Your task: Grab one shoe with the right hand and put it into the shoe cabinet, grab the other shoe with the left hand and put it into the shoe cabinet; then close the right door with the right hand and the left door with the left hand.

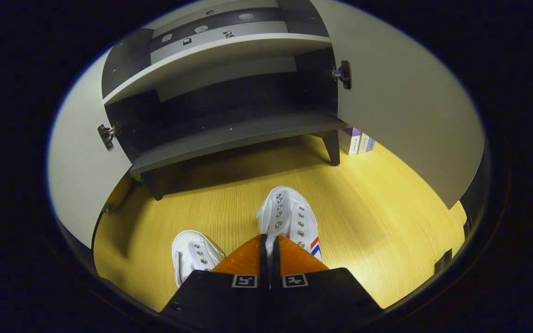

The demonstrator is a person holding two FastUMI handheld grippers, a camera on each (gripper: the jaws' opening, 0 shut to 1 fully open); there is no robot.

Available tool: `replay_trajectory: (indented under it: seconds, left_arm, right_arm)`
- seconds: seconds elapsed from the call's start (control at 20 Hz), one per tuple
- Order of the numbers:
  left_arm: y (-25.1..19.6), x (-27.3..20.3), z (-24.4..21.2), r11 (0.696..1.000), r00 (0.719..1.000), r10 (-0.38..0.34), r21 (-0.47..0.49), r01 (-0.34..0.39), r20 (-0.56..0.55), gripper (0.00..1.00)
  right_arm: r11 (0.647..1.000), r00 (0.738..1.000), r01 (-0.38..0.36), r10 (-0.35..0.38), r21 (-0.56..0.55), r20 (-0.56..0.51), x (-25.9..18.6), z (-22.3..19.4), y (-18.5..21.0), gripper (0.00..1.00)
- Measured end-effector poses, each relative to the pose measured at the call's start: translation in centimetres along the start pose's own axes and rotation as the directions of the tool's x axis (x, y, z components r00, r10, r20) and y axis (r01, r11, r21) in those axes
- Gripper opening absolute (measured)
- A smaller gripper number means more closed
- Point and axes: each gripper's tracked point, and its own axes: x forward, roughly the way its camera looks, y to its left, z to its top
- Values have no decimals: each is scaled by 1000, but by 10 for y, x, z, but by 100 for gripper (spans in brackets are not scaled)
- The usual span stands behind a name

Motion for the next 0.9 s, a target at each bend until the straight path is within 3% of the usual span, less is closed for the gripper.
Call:
replay_trajectory:
  seconds: [0.15,0.3,0.45,0.9]
  left_arm:
    - [1,3,-2,1000,1000,-9,2,9,-1,95]
    - [3,3,0,1000,1000,-9,0,9,3,95]
    - [6,2,2,1000,1000,-5,19,5,14,95]
    - [-3,2,4,1000,999,-22,14,22,36,95]
  right_arm:
    - [998,998,-1,-3,-60,-59,3,-20,4,5]
    - [992,999,27,-30,-124,-24,6,-23,9,5]
    - [1000,1000,8,-8,-24,-4,1,-15,10,5]
    - [994,988,-27,42,-105,150,-56,72,12,5]
